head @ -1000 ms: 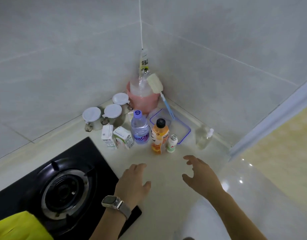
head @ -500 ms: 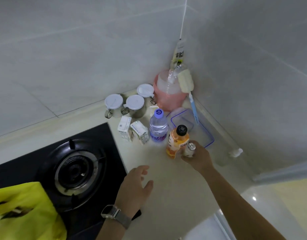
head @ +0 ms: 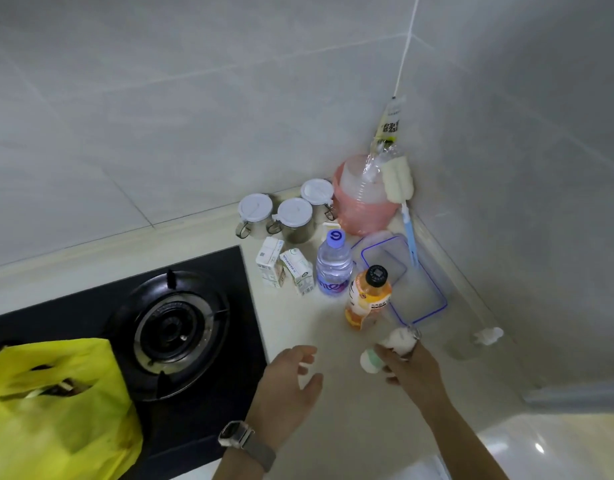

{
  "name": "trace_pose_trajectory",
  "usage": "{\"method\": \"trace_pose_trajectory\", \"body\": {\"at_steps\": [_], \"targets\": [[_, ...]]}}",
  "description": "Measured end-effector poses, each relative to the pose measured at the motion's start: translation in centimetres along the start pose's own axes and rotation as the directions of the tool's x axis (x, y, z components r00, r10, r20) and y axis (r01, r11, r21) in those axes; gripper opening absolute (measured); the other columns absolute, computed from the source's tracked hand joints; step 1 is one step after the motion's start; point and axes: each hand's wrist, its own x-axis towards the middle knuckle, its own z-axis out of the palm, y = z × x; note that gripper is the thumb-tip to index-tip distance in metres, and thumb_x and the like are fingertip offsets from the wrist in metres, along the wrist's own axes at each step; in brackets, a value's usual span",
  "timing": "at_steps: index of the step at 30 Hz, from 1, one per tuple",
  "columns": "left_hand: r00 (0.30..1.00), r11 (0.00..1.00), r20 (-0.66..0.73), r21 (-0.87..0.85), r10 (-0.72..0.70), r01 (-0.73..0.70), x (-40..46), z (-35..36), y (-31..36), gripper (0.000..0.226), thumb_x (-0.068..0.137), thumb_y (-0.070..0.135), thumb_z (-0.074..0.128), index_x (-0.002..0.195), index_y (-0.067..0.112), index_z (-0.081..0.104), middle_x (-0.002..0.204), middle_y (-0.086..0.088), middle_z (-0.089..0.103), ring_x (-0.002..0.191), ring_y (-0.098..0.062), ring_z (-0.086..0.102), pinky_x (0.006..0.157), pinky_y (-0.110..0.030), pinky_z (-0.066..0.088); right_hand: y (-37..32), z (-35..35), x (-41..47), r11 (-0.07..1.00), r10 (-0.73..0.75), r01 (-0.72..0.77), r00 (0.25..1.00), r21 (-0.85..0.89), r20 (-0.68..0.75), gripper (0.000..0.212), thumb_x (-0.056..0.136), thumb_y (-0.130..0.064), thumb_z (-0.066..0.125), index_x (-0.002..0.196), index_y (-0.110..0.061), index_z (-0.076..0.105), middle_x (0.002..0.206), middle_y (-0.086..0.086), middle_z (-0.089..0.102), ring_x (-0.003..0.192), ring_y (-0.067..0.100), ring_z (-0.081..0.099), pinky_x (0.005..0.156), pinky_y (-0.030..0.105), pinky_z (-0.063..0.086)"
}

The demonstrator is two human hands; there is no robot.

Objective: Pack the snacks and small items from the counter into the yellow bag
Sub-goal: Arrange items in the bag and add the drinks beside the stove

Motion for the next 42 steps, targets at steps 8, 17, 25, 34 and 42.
{"method": "trace_pose_trajectory", "body": {"at_steps": [8,17,25,34,42], "targets": [[1.0,0.995,0.028,-0.095,-0.012,0.014,-1.0,1.1,1.3,0.048,0.078,0.037,0.068,0.123,0.033,0.05,0.116,0.02,0.054,0.101,0.008,0.053,0.081,-0.008,0.044,-3.8,0.7,-4.8,0.992,-0.109,0.096,0.977,0.078,0.183,0.01,0.086,-0.027,0.067,0.09,-0.018,0.066,0.082,0.005,0.074,0.071,0.023,0.071,0.064,0.033,0.059],[1.0,0.959,-0.015,-0.282,0.021,-0.025,-3.1,0.3,3.5,0.026,0.071,0.038,0.069,0.096,0.035,0.068,0.088,0.015,0.073,0.085,-0.006,0.068,0.08,-0.031,0.054,-6.8,1.6,-8.2,0.98,-0.183,0.143,0.916,0.136,0.357,0.017,0.083,-0.029,0.071,0.088,-0.013,0.068,0.083,0.005,0.075,0.082,0.017,0.072,0.07,0.036,0.06],[0.968,0.926,-0.231,-0.377,-0.094,0.0,-7.7,-1.0,2.4,0.027,0.065,0.039,0.072,0.092,0.036,0.07,0.086,0.007,0.074,0.079,-0.011,0.068,0.077,-0.032,0.055,-7.5,4.2,-9.9,0.974,-0.222,0.209,0.816,0.086,0.533,0.014,0.083,-0.024,0.071,0.081,-0.011,0.067,0.07,0.005,0.07,0.068,0.011,0.067,0.059,0.027,0.054],[0.871,0.895,-0.404,-0.438,-0.279,0.084,-13.2,-3.8,-1.3,0.025,0.069,0.027,0.077,0.087,0.042,0.069,0.088,0.017,0.073,0.078,-0.001,0.068,0.069,-0.017,0.053,-7.9,10.3,-13.9,0.962,-0.18,0.274,0.668,-0.013,0.722,0.023,0.078,-0.037,0.074,0.084,-0.015,0.068,0.079,0.008,0.072,0.076,0.017,0.072,0.062,0.035,0.059],[0.802,0.865,-0.451,-0.478,-0.391,0.153,-17.7,-8.2,-7.8,0.026,0.067,0.032,0.077,0.085,0.046,0.065,0.082,0.017,0.072,0.075,0.0,0.066,0.062,-0.012,0.049,-6.9,18.6,-18.4,0.952,-0.102,0.294,0.572,-0.087,0.814,0.038,0.064,-0.049,0.075,0.086,-0.018,0.069,0.082,0.008,0.073,0.081,0.021,0.072,0.068,0.039,0.06]]}}
